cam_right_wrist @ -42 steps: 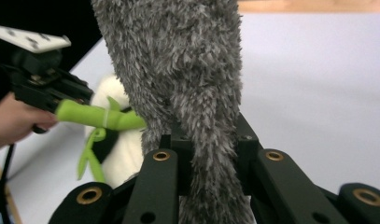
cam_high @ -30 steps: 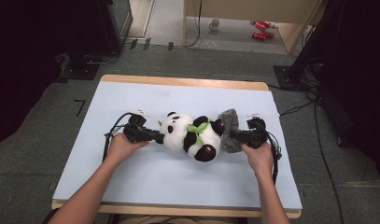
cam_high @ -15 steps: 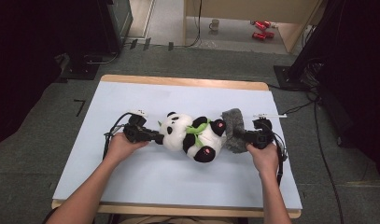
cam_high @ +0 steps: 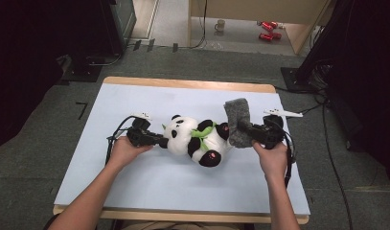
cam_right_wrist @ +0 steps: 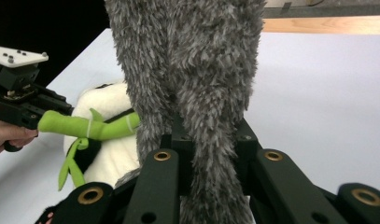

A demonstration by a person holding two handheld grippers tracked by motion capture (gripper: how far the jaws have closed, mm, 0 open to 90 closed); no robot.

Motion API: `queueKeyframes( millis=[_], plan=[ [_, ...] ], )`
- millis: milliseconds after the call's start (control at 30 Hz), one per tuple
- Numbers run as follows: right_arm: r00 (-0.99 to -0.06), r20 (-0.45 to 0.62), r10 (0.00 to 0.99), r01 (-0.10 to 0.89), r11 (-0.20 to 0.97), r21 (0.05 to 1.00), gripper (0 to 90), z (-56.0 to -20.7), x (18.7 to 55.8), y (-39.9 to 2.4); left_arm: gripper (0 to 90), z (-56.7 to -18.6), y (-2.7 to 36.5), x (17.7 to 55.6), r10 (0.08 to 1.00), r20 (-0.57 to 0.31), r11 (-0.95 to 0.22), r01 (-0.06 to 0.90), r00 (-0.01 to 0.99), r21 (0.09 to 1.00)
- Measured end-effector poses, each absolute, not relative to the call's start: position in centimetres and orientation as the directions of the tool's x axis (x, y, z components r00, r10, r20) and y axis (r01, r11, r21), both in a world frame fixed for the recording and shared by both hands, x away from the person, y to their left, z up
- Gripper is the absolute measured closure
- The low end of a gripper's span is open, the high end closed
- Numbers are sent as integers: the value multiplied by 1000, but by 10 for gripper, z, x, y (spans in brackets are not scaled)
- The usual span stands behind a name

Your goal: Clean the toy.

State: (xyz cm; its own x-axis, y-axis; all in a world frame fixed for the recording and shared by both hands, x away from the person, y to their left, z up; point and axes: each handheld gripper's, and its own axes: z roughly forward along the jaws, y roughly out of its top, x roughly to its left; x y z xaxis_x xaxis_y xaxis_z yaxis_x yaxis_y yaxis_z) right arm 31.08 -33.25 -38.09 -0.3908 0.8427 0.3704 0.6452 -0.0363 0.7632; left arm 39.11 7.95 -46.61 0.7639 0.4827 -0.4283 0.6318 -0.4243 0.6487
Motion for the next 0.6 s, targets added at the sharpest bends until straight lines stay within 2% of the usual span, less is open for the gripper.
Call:
queueKeyframes(
  millis=[133,367,600],
  plan=[
    [-405,342,848,665,17,747,776,-392,316,-313,747,-466,79,391,482,-428,-424,631,765,650],
    [-374,310,874,703,49,710,777,-412,320,-316,747,-466,80,392,480,-448,-400,643,754,654],
    [-320,378,869,753,-9,658,777,-436,323,-326,745,-466,80,394,479,-453,-400,647,752,649]
  ],
)
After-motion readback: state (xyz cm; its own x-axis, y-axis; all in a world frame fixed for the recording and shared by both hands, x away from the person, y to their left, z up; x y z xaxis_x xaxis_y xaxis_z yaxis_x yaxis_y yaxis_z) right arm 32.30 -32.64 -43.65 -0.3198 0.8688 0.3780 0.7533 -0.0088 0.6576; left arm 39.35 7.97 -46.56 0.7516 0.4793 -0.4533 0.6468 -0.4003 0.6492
